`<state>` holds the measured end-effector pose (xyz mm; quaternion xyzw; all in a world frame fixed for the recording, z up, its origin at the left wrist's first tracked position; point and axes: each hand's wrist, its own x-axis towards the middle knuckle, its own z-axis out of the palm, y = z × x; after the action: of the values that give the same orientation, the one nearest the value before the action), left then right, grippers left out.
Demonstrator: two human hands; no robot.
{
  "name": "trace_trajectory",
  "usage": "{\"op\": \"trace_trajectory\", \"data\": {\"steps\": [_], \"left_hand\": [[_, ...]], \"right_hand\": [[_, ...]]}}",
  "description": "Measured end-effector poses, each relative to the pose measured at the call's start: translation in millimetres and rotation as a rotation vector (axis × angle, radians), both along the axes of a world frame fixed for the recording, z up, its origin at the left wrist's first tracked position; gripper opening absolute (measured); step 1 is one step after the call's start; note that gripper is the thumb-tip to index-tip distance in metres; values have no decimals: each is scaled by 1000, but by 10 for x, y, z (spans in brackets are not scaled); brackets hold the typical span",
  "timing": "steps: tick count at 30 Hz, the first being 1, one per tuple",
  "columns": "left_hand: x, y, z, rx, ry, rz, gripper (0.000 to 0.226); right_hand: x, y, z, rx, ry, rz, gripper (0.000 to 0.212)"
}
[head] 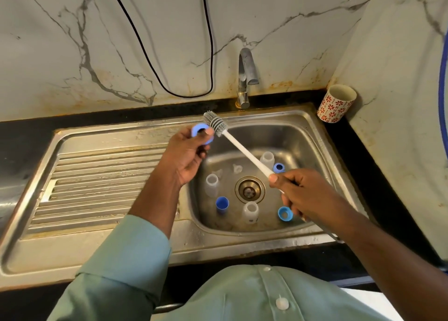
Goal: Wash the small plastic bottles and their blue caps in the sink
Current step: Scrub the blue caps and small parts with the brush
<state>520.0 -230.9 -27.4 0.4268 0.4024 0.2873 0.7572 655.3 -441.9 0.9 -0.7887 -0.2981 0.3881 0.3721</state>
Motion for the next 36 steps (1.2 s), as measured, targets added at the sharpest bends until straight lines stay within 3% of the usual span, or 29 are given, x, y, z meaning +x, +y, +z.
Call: {"op": "trace_trajectory", "data": {"steps": [3,6,10,13,15,18,22,25,28,33,36], "left_hand": [[47,-116,-15,8,12,-71,13],[38,-66,8,-59,-35,53,19],[118,-174,-53,70,63,-160,26],[134,-73,-41,-68,-41,130,21],[96,1,-38,-68,-83,213,16],[165,-40,-96,66,17,127,12],[307,28,-379,88,220,168,9],[436,30,-804,150,460,-73,27],[633,32,-1262,477,739,-439,51],[926,75,-1724,1177,1297,-1048,39],[1072,94,-1935,1326,1470,-1261,35]], "right_hand": [[33,53,13,22,-3,-30,30],[9,3,-25,10,1,-16,27],[38,66,-38,17,11,-45,30],[101,-1,-48,-24,-44,10,30],[141,-98,-86,-100,-125,94,34],[215,-97,-210,-113,-130,24,34],[277,-82,-416,-100,-79,-75,40],[364,-75,-545,-157,-82,-68,42],[479,12,-680,-192,-30,-85,39],[628,158,-854,-203,-9,-122,32],[713,216,-966,-230,-40,-114,31]]}}
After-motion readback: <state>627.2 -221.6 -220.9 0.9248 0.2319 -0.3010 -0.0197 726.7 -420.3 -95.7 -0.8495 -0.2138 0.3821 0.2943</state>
